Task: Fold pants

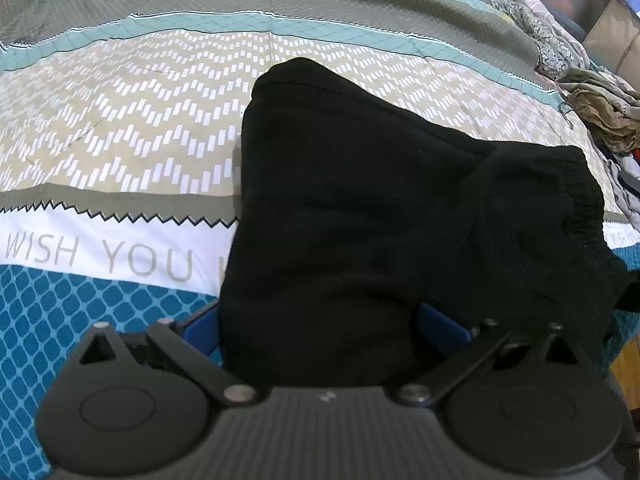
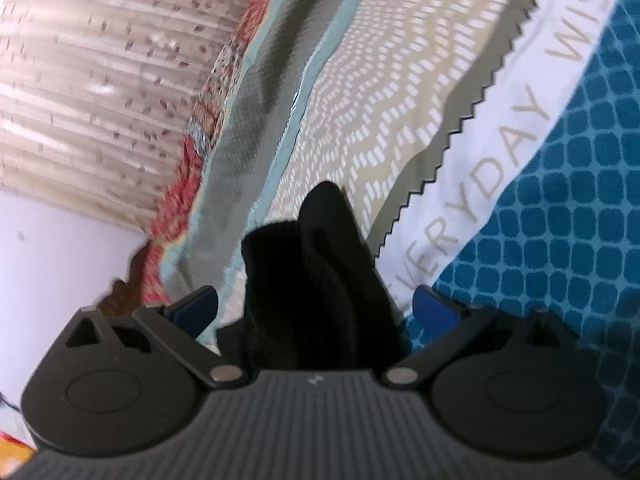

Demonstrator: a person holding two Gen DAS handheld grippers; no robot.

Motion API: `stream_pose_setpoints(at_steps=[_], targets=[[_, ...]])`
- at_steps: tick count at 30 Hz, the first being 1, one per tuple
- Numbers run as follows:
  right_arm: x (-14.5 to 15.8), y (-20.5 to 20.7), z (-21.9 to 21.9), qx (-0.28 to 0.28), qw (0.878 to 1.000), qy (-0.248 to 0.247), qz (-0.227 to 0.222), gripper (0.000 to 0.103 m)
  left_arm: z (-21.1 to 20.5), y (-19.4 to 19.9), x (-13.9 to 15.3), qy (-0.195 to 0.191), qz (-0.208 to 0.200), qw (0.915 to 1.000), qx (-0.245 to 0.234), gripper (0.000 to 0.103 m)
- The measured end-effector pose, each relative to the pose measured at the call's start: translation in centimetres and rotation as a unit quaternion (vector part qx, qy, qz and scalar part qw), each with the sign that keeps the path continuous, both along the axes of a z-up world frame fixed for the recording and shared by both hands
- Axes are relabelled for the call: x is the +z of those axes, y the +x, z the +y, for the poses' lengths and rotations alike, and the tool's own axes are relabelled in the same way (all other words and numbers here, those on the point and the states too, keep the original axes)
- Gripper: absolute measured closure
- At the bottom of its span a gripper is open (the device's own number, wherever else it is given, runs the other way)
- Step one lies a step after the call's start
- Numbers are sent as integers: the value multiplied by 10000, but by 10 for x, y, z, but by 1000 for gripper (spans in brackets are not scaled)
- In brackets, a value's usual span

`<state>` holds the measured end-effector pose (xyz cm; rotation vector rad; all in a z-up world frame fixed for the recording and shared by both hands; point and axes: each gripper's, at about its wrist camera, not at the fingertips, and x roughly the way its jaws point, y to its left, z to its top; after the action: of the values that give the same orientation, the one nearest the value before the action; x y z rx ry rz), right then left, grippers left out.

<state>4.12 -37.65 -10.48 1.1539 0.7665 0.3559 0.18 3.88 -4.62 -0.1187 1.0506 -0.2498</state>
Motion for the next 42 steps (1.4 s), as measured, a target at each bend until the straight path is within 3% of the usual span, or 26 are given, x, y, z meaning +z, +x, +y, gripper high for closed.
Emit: stream_pose_setpoints(at_steps=[3, 9, 11, 17, 21, 24, 29, 31, 37, 42], targets=[[2, 1, -3, 119, 9999, 32, 105, 0, 0, 1, -1, 13, -8, 10000, -16, 0], [15, -5, 25, 497, 9939, -982, -111, 0, 1, 0, -2, 0, -45, 10000, -26, 0], [14, -9, 29, 448, 9927, -1102, -222, 0, 2, -1, -2, -14, -46, 10000, -40, 0], [2, -9, 10, 53, 9986, -488, -181, 0, 1, -2, -2, 11, -35, 10000, -25, 0], [7, -4, 5, 418, 9980, -473, 22, 0, 2, -2, -2, 8, -40, 10000, -46, 0], [16, -8, 2, 379, 9978, -540, 62, 0, 2, -3, -3, 6, -61, 10000, -51, 0], [29, -11, 7, 496, 9892, -1377, -47, 20, 1, -4, -3, 16, -79, 10000, -50, 0], [31, -12, 11, 594, 9856, -1576, -159, 23, 1, -5, -3, 20, -84, 9999, -53, 0], [17, -5, 38, 1109, 9810, -1592, -34, 31, 1, -5, -3, 13, -84, 9999, -59, 0], [14, -6, 46, 1197, 9791, -1645, 14, 34, 1, -5, -2, 4, -105, 9999, -73, 0]])
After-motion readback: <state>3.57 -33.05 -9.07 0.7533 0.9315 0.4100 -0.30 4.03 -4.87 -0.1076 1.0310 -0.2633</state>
